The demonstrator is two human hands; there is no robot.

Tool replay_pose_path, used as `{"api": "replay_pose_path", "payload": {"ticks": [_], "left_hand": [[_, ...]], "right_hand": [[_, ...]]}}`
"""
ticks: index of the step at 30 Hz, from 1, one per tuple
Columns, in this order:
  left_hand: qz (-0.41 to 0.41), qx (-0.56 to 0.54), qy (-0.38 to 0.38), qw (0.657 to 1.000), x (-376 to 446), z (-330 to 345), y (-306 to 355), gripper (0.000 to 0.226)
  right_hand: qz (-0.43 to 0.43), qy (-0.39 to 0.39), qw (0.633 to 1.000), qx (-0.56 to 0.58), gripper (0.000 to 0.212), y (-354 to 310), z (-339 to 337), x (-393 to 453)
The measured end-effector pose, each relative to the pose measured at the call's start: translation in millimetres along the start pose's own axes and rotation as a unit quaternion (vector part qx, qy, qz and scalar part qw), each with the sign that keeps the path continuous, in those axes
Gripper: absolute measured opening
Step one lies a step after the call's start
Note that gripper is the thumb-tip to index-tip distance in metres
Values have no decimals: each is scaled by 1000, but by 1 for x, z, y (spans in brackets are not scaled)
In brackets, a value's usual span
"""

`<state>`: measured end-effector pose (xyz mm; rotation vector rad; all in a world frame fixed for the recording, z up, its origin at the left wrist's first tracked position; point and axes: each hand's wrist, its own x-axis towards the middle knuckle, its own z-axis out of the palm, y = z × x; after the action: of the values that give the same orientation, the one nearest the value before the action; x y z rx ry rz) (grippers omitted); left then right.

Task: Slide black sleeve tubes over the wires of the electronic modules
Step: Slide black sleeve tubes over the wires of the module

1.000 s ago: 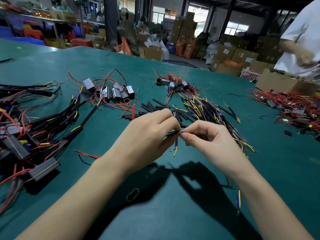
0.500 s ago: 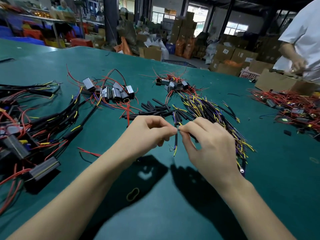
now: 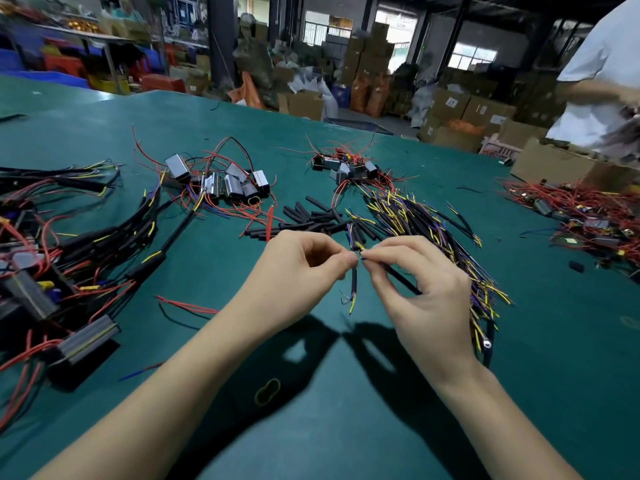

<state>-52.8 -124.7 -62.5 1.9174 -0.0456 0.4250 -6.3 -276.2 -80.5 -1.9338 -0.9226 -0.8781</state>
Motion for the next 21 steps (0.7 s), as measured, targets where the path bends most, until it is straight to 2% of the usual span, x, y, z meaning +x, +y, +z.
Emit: {"api": "replay_pose_path", "payload": {"ticks": [2, 4, 6, 8, 10, 12, 13, 15, 17, 19, 21], "left_hand": [[-34, -18, -5, 999, 0, 3, 0, 20], [-84, -67, -16, 994, 1, 5, 0, 25], [-126, -99, -27, 987, 1, 5, 1, 33], [-151, -124, -41, 980, 1, 4, 1, 37], [-155, -136, -40, 978, 1, 5, 2, 28], [-121, -107, -11, 987, 0, 5, 2, 18], [-89, -83, 5, 993, 0, 5, 1, 16], [-19, -35, 28, 999, -1, 6, -1, 14], [36, 8, 38, 999, -2, 6, -2, 12], [99, 65, 35, 992, -3, 4, -1, 8], [189, 141, 52, 970, -3, -1, 1, 7]], "right_hand": [[-103, 20, 987, -121, 9, 3, 1, -1], [-194, 27, 959, -207, 14, 6, 0, -1], [-235, 21, 945, -225, 13, 7, -1, 0], [-232, 7, 950, -210, 12, 9, -1, 0], [-169, -26, 975, -140, 11, 10, -1, -1], [-42, -71, 997, -5, 9, 8, -3, 0], [26, -89, 994, 57, 11, 7, -4, 0], [141, -116, 971, 155, 11, 3, -5, 2], [214, -115, 942, 233, 11, 1, -7, 5], [269, -117, 917, 270, 18, 1, -12, 10], [289, -137, 910, 265, 17, 1, -14, 14]]}}
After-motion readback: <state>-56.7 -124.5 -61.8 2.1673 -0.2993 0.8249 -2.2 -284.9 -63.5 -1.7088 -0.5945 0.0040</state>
